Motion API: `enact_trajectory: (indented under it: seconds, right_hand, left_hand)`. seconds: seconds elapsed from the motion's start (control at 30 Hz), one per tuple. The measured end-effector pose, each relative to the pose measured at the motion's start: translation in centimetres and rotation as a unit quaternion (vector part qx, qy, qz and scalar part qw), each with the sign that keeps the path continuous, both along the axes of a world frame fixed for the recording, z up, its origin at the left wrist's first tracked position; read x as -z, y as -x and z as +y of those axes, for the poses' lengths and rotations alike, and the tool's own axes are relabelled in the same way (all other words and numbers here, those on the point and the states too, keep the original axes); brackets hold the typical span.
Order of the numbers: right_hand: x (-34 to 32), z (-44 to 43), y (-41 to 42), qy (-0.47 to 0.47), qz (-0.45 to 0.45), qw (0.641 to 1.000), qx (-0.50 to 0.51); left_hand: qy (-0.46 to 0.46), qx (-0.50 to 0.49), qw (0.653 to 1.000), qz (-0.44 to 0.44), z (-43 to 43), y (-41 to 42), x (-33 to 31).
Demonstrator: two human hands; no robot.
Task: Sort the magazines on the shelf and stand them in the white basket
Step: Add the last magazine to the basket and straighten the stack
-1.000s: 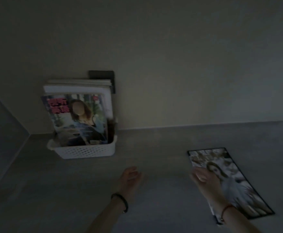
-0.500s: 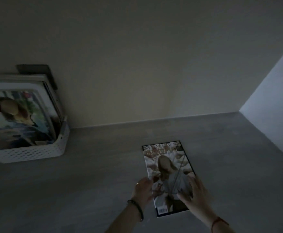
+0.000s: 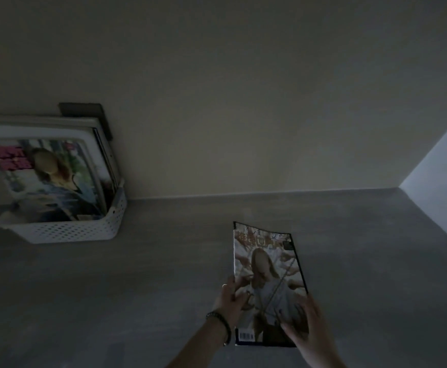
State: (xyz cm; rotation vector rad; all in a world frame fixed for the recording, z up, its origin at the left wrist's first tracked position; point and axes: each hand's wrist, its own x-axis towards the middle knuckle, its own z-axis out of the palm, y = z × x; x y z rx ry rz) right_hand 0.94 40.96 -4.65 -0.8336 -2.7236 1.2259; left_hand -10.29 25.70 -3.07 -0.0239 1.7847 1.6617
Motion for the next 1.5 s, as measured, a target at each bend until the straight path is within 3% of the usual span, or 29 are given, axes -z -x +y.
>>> enact_trajectory:
  seconds: [0.23, 0.37, 0.5, 0.8, 1.1, 1.3, 1.5]
  right_hand:
    - [-3.8, -3.3, 4.9, 0.118, 0.135, 0.984, 0.015]
    - [-6.4, -6.9, 10.2, 0.235, 0.113, 0.965, 0.001]
    - [-9.1, -12.1, 16.2, 0.255, 0.098, 0.962, -0.032]
    - [-14.8, -24.7, 28.7, 0.099, 0.157, 0.975, -0.125]
    - [-17.3, -31.7, 38.0, 0.08, 0.247, 0.954, -0.153]
    - [-12.6, -33.6, 40.3, 0.059, 0.182, 0.974, -0.122]
    - [-8.7, -32.9, 39.8, 0.036, 0.142, 0.985, -0.089]
  left_hand:
    - [-0.1, -0.045, 0.993, 0.053, -7.1, 3.6, -2.3]
    - [-0.109, -0.098, 0.984, 0.1, -13.7, 6.3, -4.4]
    - [-0.085, -0.144, 0.973, 0.16, -20.7, 9.9, -7.5]
    - [0.018, -0.253, 0.946, 0.204, -33.6, 19.7, -13.9]
    - [0.029, -0.332, 0.914, 0.231, -38.6, 30.3, -15.7]
    - [0.079, -0.327, 0.92, 0.201, -39.9, 32.8, -11.0]
    - [0.031, -0.344, 0.923, 0.17, -39.6, 33.0, -7.7]
